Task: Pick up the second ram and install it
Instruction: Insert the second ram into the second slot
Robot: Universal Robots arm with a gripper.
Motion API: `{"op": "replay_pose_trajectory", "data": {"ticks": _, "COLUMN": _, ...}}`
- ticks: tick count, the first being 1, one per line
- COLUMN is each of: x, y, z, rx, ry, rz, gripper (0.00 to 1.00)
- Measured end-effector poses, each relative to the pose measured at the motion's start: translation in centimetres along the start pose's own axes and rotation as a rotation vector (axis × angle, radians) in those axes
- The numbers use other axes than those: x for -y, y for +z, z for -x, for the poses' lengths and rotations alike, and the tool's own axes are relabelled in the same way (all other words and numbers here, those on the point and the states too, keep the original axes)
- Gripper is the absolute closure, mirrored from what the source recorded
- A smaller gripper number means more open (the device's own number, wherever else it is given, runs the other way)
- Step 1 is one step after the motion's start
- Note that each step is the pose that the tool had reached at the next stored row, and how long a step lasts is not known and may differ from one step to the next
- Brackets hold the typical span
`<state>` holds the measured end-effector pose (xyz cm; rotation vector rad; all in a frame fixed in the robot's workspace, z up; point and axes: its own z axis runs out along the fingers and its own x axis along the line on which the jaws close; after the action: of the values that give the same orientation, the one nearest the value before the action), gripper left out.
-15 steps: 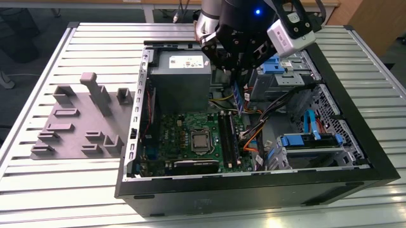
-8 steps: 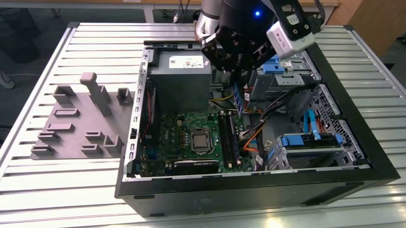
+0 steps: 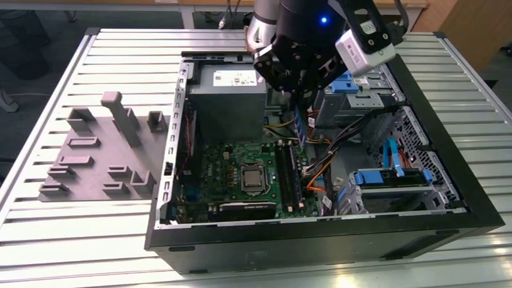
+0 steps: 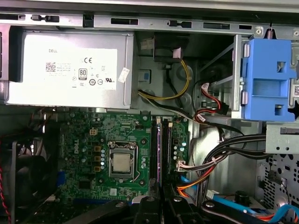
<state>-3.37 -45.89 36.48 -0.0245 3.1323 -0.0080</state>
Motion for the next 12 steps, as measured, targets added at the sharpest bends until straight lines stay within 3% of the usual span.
{"op": "replay_pose_trajectory", "data": {"ticks": 12, "x": 0.00, "y": 0.37, "z": 0.00, "rx": 0.0000, "ry": 0.000, "rz": -0.0028, "gripper": 0.86}}
